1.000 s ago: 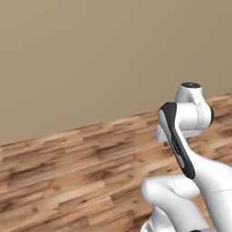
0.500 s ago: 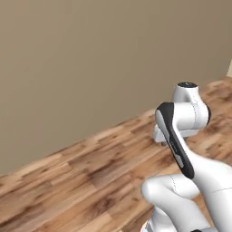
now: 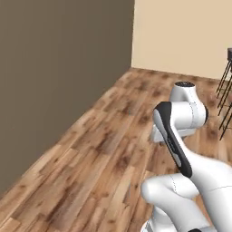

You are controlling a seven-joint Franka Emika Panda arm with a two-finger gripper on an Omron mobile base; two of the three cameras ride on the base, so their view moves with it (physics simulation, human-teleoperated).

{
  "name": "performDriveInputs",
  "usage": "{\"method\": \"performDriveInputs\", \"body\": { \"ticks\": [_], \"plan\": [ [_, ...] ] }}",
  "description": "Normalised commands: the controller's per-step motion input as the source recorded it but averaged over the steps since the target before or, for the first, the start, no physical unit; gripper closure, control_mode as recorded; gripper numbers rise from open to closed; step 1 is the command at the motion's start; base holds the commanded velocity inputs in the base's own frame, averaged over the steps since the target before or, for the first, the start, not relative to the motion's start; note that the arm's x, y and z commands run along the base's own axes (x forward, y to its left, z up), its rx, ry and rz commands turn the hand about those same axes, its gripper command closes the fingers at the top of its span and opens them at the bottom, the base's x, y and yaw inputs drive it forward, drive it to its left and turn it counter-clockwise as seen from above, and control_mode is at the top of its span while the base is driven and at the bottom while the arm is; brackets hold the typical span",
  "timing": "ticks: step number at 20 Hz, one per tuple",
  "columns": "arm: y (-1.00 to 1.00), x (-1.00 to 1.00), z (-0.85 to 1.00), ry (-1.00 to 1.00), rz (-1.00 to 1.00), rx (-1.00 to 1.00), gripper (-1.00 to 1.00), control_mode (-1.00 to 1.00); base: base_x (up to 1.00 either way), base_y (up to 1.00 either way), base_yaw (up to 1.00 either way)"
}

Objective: Four empty soda cans are scattered around the kitchen. Gather all the cans and cluster them next to the stove for recycling.

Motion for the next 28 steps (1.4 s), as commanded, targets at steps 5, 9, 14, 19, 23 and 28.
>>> {"method": "performDriveInputs", "body": {
  "ticks": [5,9,14,19,23,28],
  "plan": [
    [0.0,0.0,0.0,0.0,0.0,0.0,-1.0,1.0,0.69,0.54,-0.72],
    [0.0,0.0,0.0,0.0,0.0,0.0,-1.0,1.0,1.0,0.7,-0.53],
    [0.0,0.0,0.0,0.0,0.0,0.0,-1.0,1.0,1.0,0.68,-0.47],
    [0.0,0.0,0.0,0.0,0.0,0.0,-1.0,1.0,1.0,0.67,-0.44],
    [0.0,0.0,0.0,0.0,0.0,0.0,-1.0,1.0,1.0,0.59,-0.4],
    [0.0,0.0,0.0,0.0,0.0,0.0,-1.0,1.0,1.0,0.45,-0.37]
  ]
}}
